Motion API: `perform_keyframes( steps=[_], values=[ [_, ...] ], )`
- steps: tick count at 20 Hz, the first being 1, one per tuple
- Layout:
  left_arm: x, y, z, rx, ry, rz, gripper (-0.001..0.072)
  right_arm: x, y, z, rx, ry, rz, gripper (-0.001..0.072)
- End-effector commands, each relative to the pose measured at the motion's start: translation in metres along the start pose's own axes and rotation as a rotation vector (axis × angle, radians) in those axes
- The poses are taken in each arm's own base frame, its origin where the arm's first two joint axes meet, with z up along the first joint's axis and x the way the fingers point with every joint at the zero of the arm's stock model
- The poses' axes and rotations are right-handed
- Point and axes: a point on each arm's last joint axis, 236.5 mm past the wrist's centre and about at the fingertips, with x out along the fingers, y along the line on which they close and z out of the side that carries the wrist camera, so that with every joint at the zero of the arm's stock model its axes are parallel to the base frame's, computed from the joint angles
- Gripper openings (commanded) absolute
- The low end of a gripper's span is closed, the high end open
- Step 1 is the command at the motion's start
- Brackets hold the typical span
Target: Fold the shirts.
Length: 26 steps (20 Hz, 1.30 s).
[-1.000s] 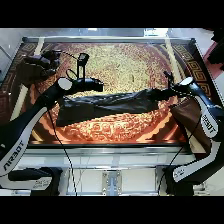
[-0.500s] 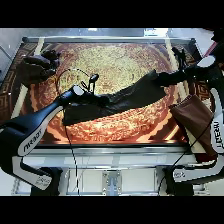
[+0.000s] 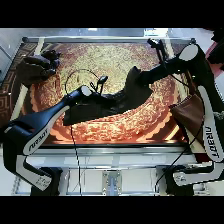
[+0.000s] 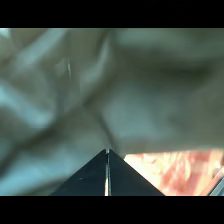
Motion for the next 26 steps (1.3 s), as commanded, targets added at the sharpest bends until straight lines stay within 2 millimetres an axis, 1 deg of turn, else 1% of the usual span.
perform_keyframes(
  steps=[1,2,3,4,5,6,7,8,9,10,11,12,13,14,15,16,17,18,19,20,22,23,25,26],
  values=[
    [-0.068,0.019,0.058,0.1,-0.086,0.069,0.001,0.021,0.039,0.024,-0.047,-0.073,-0.002,0.0024],
    [-0.099,0.034,0.074,0.115,-0.116,0.129,0.001,0.027,0.054,0.036,-0.056,-0.121,0.005,0.0024],
    [-0.135,0.054,0.089,0.114,-0.159,0.203,0.0011,0.035,0.072,0.049,-0.06,-0.174,0.022,0.0024],
    [-0.168,0.07,0.1,0.101,-0.202,0.263,0.0011,0.044,0.093,0.06,-0.07,-0.222,0.05,0.0023],
    [-0.201,0.084,0.109,0.079,-0.252,0.309,0.0011,0.055,0.119,0.071,-0.078,-0.274,0.096,0.0023],
    [-0.227,0.092,0.114,0.057,-0.298,0.333,0.0011,0.068,0.145,0.08,-0.074,-0.32,0.147,0.0023],
    [-0.252,0.101,0.115,0.042,-0.331,0.36,0.0011,0.084,0.17,0.086,-0.068,-0.357,0.193,0.0024],
    [-0.269,0.107,0.114,0.027,-0.347,0.376,0.0011,0.103,0.19,0.087,-0.059,-0.373,0.223,0.0024],
    [-0.283,0.112,0.109,0.012,-0.349,0.389,0.0011,0.124,0.203,0.087,-0.029,-0.389,0.243,0.0025],
    [-0.291,0.115,0.105,0.0,-0.342,0.395,0.0011,0.147,0.219,0.085,-0.004,-0.403,0.259,0.0027],
    [-0.294,0.118,0.099,-0.007,-0.327,0.396,0.0011,0.168,0.23,0.084,0.047,-0.426,0.273,0.0077],
    [-0.294,0.119,0.095,-0.013,-0.311,0.394,0.0011,0.184,0.239,0.082,0.082,-0.439,0.284,0.026],
    [-0.293,0.121,0.09,-0.001,-0.288,0.403,0.0011,0.199,0.246,0.075,0.114,-0.429,0.293,0.049],
    [-0.292,0.12,0.089,0.009,-0.277,0.403,0.0011,0.208,0.247,0.067,0.113,-0.403,0.291,0.0549],
    [-0.292,0.12,0.087,0.01,-0.272,0.403,0.0011,0.212,0.243,0.062,0.093,-0.379,0.276,0.0541],
    [-0.292,0.12,0.087,0.013,-0.271,0.403,0.0011,0.21,0.23,0.063,0.067,-0.369,0.245,0.054],
    [-0.292,0.12,0.087,0.012,-0.271,0.403,0.0011,0.205,0.21,0.067,0.049,-0.364,0.204,0.0539],
    [-0.292,0.12,0.087,0.012,-0.271,0.403,0.0011,0.197,0.182,0.072,0.049,-0.351,0.158,0.0539],
    [-0.292,0.12,0.087,0.013,-0.271,0.403,0.0011,0.188,0.148,0.074,0.066,-0.324,0.109,0.0539],
    [-0.292,0.12,0.088,0.013,-0.272,0.403,0.0011,0.178,0.111,0.071,0.074,-0.284,0.051,0.0539],
    [-0.292,0.12,0.088,0.013,-0.274,0.404,0.0011,0.159,0.038,0.057,0.124,-0.192,-0.049,0.0539],
    [-0.293,0.121,0.089,0.014,-0.28,0.406,0.0011,0.152,0.009,0.048,0.159,-0.153,-0.082,0.0539],
    [-0.295,0.122,0.094,0.017,-0.301,0.414,0.0011,0.141,-0.036,0.033,0.263,-0.113,-0.117,0.054],
    [-0.296,0.123,0.097,0.018,-0.313,0.419,0.0011,0.141,-0.051,0.025,0.327,-0.104,-0.125,0.054]
  ],
)
